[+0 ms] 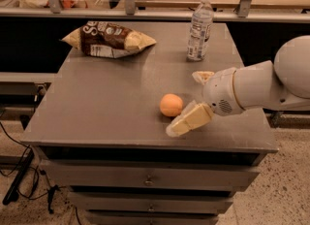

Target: Move orange near brown chip bag

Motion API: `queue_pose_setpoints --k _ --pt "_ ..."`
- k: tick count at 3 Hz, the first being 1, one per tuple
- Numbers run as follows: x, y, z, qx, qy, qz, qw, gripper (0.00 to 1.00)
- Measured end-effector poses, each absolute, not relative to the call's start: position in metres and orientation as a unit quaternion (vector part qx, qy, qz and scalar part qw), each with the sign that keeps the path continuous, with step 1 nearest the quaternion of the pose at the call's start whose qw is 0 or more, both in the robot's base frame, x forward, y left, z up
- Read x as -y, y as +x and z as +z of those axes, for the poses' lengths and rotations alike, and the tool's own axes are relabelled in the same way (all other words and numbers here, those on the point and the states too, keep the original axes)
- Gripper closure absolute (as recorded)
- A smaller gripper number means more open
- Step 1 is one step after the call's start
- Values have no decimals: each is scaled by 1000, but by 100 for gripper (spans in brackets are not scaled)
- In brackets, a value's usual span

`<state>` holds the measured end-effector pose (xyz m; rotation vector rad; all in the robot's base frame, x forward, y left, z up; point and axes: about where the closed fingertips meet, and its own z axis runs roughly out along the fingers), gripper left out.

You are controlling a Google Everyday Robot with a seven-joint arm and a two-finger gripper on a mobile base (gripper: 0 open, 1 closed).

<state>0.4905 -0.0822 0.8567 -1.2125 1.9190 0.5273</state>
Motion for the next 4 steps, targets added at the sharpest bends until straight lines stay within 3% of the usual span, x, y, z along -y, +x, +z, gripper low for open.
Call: queue_pose_setpoints --k 1,4 --pt "76 492 851 -754 -480 219 392 18" --pt "70 494 846 -750 -482 235 389 88"
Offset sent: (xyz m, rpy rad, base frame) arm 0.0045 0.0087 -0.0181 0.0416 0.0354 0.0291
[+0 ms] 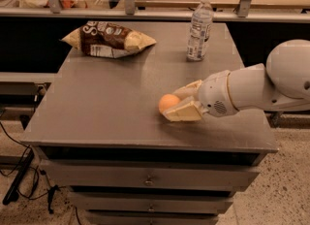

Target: Move orange near brown chip bag

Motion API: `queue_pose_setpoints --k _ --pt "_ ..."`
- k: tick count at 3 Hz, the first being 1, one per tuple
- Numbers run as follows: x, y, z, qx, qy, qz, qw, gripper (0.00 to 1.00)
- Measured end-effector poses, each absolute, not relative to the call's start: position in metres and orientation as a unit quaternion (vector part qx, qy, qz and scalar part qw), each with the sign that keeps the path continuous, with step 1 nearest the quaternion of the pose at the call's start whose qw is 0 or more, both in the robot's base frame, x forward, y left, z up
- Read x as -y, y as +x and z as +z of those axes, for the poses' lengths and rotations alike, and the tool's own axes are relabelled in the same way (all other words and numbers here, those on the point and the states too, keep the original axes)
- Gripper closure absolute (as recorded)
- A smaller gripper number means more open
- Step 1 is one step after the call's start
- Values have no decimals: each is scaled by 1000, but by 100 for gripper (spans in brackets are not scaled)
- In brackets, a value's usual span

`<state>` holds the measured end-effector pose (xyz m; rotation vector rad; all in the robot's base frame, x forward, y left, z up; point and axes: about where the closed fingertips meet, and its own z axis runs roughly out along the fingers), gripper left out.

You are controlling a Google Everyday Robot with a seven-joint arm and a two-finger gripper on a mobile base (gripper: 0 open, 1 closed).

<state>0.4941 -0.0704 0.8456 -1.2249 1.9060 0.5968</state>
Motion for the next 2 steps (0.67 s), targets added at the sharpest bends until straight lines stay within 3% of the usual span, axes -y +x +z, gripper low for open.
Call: queue_pose_setpoints --k 1,2 --pt "73 501 860 -743 -483 229 403 100" --pt "79 512 886 -731 -485 215 429 100"
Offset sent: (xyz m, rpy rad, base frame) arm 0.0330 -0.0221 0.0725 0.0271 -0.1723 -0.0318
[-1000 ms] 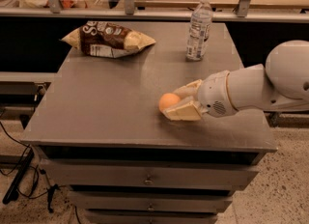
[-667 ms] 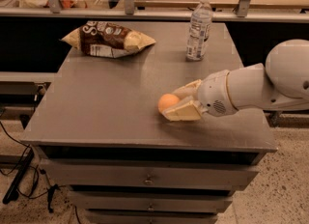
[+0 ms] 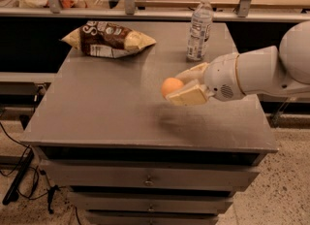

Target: Move orange near brown chip bag

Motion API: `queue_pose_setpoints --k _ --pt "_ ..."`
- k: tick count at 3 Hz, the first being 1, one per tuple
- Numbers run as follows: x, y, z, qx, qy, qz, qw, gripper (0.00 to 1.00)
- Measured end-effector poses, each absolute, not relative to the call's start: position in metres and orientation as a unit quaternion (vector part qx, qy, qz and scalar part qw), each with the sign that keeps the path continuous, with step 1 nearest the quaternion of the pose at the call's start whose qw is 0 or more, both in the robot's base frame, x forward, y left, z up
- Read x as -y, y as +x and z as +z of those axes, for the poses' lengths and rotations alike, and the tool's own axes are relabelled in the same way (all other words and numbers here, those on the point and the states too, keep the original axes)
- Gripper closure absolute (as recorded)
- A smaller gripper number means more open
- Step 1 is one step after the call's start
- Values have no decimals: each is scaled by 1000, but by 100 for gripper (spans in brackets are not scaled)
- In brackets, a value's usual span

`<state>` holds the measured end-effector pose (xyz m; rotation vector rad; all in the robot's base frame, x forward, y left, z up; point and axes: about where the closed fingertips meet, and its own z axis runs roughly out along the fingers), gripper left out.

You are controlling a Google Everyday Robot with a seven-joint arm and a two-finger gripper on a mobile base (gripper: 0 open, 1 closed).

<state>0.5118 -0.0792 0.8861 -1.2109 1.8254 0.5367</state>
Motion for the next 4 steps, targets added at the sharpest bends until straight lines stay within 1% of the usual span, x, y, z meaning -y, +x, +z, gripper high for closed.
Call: queue_pose_setpoints --k 1,2,4 --pt "79 513 890 -729 -486 213 432 100" --pt "69 518 892 -738 -476 209 430 100" --pt "2 560 903 -763 -438 200 431 100"
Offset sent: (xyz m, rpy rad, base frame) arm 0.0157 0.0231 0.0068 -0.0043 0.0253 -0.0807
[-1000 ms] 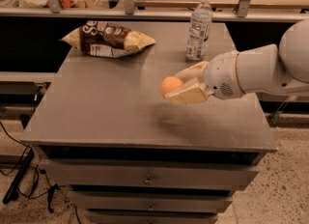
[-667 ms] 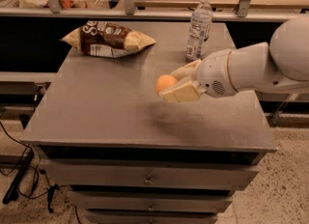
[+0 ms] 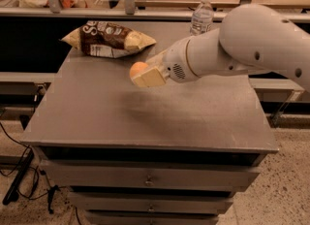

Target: Move orange near brown chip bag

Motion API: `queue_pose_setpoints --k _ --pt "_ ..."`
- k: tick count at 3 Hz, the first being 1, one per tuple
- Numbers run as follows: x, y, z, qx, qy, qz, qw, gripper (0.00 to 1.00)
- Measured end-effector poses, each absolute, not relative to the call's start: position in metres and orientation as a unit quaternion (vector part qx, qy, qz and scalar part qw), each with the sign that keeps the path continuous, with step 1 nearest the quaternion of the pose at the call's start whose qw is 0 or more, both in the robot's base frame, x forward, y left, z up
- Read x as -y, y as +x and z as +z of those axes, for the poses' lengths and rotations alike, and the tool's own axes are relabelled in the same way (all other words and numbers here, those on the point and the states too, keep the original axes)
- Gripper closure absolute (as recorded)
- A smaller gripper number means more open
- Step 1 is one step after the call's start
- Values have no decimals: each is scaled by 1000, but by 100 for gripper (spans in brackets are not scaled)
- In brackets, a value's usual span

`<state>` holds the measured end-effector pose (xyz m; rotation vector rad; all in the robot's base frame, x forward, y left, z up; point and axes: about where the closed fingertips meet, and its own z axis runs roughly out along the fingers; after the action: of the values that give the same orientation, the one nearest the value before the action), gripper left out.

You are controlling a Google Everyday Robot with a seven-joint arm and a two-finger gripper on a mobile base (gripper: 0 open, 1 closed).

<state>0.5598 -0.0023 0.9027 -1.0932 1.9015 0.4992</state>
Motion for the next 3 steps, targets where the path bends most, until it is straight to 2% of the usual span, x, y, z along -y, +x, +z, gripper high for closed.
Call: queue_pose_setpoints --k 3 --pt "-88 626 894 -763 -404 237 445 100"
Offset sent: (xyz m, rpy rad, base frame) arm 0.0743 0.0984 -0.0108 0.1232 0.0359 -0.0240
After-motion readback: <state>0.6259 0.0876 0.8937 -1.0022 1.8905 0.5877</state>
